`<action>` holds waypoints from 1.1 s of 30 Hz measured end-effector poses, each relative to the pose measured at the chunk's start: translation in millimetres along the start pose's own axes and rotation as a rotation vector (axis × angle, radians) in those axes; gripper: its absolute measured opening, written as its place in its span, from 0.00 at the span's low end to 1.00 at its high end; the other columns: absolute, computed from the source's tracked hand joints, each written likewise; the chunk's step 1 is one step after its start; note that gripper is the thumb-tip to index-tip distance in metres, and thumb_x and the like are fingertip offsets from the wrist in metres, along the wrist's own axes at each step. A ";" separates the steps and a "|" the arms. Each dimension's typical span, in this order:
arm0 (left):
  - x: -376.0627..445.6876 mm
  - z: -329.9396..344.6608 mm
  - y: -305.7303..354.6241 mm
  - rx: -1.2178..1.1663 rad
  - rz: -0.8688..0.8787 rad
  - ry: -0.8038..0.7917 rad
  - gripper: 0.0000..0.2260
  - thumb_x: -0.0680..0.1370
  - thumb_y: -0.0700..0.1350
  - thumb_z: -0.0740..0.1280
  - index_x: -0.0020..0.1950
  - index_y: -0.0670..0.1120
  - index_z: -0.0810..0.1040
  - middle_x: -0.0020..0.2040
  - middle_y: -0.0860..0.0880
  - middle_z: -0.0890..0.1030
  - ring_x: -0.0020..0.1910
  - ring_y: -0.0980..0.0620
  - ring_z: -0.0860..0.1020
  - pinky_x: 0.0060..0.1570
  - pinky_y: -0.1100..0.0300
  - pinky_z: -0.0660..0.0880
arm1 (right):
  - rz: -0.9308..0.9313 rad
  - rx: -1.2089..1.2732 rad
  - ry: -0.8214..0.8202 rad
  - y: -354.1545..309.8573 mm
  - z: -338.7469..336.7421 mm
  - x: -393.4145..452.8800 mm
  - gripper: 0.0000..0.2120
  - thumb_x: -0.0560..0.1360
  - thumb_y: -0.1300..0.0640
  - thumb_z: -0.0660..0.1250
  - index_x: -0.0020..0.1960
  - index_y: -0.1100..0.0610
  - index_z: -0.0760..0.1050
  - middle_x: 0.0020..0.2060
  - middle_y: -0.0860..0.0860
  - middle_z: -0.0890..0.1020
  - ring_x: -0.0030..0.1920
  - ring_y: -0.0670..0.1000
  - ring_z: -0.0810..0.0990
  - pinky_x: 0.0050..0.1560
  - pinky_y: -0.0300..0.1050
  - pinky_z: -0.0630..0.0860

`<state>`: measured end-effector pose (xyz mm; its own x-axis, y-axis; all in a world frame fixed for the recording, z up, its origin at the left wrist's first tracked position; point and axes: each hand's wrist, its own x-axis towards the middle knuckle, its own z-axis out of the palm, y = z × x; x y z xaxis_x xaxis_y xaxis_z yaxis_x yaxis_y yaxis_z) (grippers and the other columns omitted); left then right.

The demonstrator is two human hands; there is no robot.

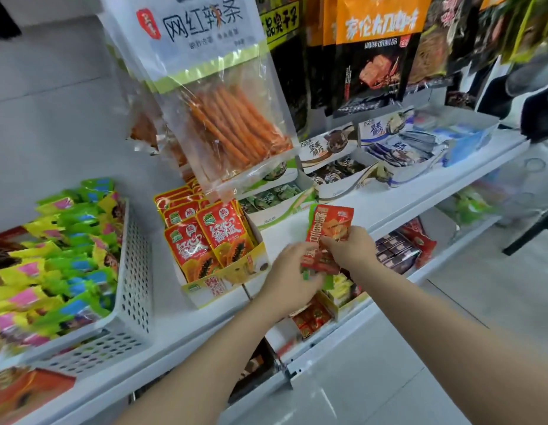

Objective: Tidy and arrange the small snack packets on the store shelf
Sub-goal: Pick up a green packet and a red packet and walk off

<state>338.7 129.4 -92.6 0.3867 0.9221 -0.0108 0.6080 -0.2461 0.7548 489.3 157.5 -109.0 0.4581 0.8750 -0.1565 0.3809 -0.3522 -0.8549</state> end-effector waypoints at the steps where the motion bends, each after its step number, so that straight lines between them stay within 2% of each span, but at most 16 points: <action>1: 2.5 0.5 4.7 -0.058 -0.034 0.093 0.19 0.79 0.48 0.68 0.70 0.51 0.71 0.65 0.54 0.71 0.62 0.56 0.72 0.61 0.61 0.70 | 0.020 0.125 -0.016 6.0 -9.4 -5.7 0.07 0.73 0.55 0.73 0.44 0.58 0.79 0.44 0.55 0.85 0.45 0.56 0.83 0.48 0.52 0.80; 3: 10.4 3.6 16.9 -0.254 -0.155 0.182 0.17 0.81 0.49 0.65 0.69 0.49 0.71 0.63 0.53 0.72 0.60 0.56 0.72 0.60 0.60 0.70 | 0.073 0.372 -0.055 21.8 -30.6 -16.6 0.07 0.73 0.58 0.74 0.49 0.59 0.80 0.43 0.53 0.86 0.44 0.55 0.85 0.50 0.55 0.82; 5: 23.1 14.3 27.5 -0.534 -0.255 0.059 0.12 0.83 0.52 0.62 0.62 0.47 0.75 0.59 0.50 0.76 0.57 0.52 0.75 0.61 0.54 0.73 | 0.078 0.508 -0.072 39.4 -49.7 -23.7 0.07 0.73 0.60 0.74 0.51 0.58 0.80 0.42 0.52 0.87 0.43 0.53 0.86 0.47 0.53 0.82; 7: 36.2 28.3 35.9 -0.732 -0.303 -0.129 0.15 0.84 0.54 0.59 0.56 0.44 0.78 0.55 0.44 0.82 0.54 0.45 0.81 0.60 0.46 0.76 | 0.088 0.569 -0.067 53.5 -63.0 -28.0 0.07 0.73 0.61 0.73 0.51 0.59 0.80 0.44 0.53 0.87 0.44 0.53 0.86 0.44 0.50 0.82; 9: 47.8 38.2 39.9 -0.771 -0.309 -0.271 0.16 0.84 0.53 0.59 0.59 0.44 0.79 0.54 0.43 0.84 0.52 0.45 0.83 0.54 0.50 0.80 | 0.094 0.585 -0.072 60.0 -74.5 -29.6 0.09 0.71 0.60 0.73 0.51 0.59 0.81 0.45 0.54 0.87 0.44 0.54 0.86 0.41 0.45 0.82; 11: 58.2 39.2 46.8 -0.814 -0.299 -0.344 0.12 0.83 0.46 0.61 0.63 0.43 0.77 0.56 0.43 0.84 0.49 0.48 0.83 0.48 0.54 0.80 | 0.098 0.577 -0.068 52.7 -88.4 -30.3 0.14 0.69 0.56 0.74 0.53 0.59 0.81 0.45 0.55 0.86 0.45 0.55 0.86 0.41 0.43 0.82; 13: 59.4 29.4 63.2 -0.913 -0.336 -0.369 0.12 0.82 0.40 0.62 0.66 0.40 0.74 0.59 0.39 0.81 0.51 0.45 0.82 0.52 0.49 0.80 | 0.104 0.581 -0.059 35.6 -106.9 -38.3 0.17 0.67 0.54 0.74 0.54 0.58 0.81 0.46 0.55 0.86 0.45 0.55 0.86 0.41 0.43 0.81; 15: 57.1 10.4 89.2 -0.934 -0.329 -0.402 0.11 0.81 0.37 0.64 0.64 0.41 0.74 0.57 0.39 0.82 0.51 0.45 0.82 0.53 0.47 0.79 | 0.115 0.595 -0.059 9.3 -133.1 -49.0 0.14 0.66 0.55 0.74 0.51 0.56 0.82 0.45 0.55 0.86 0.45 0.55 0.86 0.39 0.41 0.81; 18: 41.6 -32.1 144.8 -0.955 -0.339 -0.439 0.08 0.79 0.36 0.67 0.55 0.46 0.78 0.46 0.49 0.86 0.44 0.51 0.84 0.43 0.55 0.82 | 0.142 0.567 -0.070 -41.3 -182.4 -77.5 0.13 0.65 0.52 0.75 0.49 0.51 0.83 0.46 0.55 0.86 0.45 0.55 0.86 0.40 0.44 0.81; 21: 19.8 -86.1 210.2 -0.950 -0.391 -0.387 0.08 0.78 0.35 0.68 0.52 0.48 0.80 0.44 0.52 0.86 0.42 0.54 0.84 0.39 0.58 0.81 | 0.158 0.561 -0.026 -114.4 -238.9 -111.7 0.17 0.64 0.48 0.76 0.51 0.52 0.83 0.47 0.56 0.86 0.46 0.56 0.86 0.43 0.46 0.82; 23: 7.2 -128.4 254.4 -0.925 -0.380 -0.311 0.08 0.78 0.35 0.68 0.52 0.47 0.80 0.45 0.49 0.85 0.44 0.51 0.83 0.45 0.53 0.81 | 0.149 0.549 0.018 -171.9 -275.4 -138.2 0.15 0.65 0.47 0.75 0.51 0.50 0.83 0.47 0.54 0.86 0.47 0.55 0.86 0.47 0.51 0.81; 25: -9.9 -175.9 297.1 -0.903 -0.327 -0.265 0.07 0.78 0.36 0.68 0.52 0.47 0.80 0.45 0.50 0.86 0.43 0.54 0.83 0.47 0.56 0.80 | 0.140 0.530 0.002 -228.1 -307.3 -168.0 0.14 0.67 0.47 0.73 0.51 0.49 0.82 0.47 0.53 0.87 0.47 0.54 0.86 0.51 0.51 0.80; 27: -32.6 -219.2 332.4 -0.846 -0.286 -0.240 0.07 0.78 0.37 0.68 0.52 0.47 0.81 0.45 0.52 0.86 0.43 0.57 0.82 0.43 0.65 0.79 | 0.094 0.482 -0.045 -275.6 -329.8 -198.2 0.13 0.68 0.47 0.71 0.51 0.49 0.83 0.45 0.52 0.87 0.46 0.51 0.86 0.47 0.46 0.80; 29: -51.9 -261.1 360.2 -0.796 -0.253 -0.181 0.08 0.78 0.37 0.68 0.54 0.47 0.81 0.49 0.53 0.86 0.47 0.58 0.82 0.46 0.67 0.76 | 0.052 0.491 -0.084 -318.9 -344.2 -216.1 0.10 0.69 0.51 0.71 0.48 0.53 0.84 0.42 0.52 0.87 0.41 0.46 0.85 0.39 0.35 0.78; 31: -71.4 -293.8 378.2 -0.785 -0.241 -0.069 0.10 0.77 0.37 0.68 0.58 0.45 0.80 0.55 0.50 0.85 0.53 0.55 0.82 0.50 0.67 0.76 | 0.029 0.497 -0.154 -354.4 -350.4 -227.8 0.05 0.71 0.61 0.71 0.45 0.60 0.84 0.39 0.52 0.87 0.35 0.43 0.84 0.33 0.29 0.75; 33: -92.5 -321.2 389.8 -0.791 -0.254 0.061 0.12 0.78 0.36 0.67 0.61 0.41 0.79 0.58 0.47 0.84 0.55 0.54 0.81 0.53 0.64 0.76 | -0.048 0.481 -0.263 -378.7 -344.0 -234.6 0.03 0.73 0.65 0.70 0.45 0.62 0.82 0.38 0.52 0.87 0.35 0.42 0.83 0.34 0.29 0.75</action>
<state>317.2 44.1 413.3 0.2514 0.9413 -0.2251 -0.0040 0.2336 0.9723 513.9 -28.6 421.6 0.2097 0.9616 -0.1772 -0.0419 -0.1722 -0.9842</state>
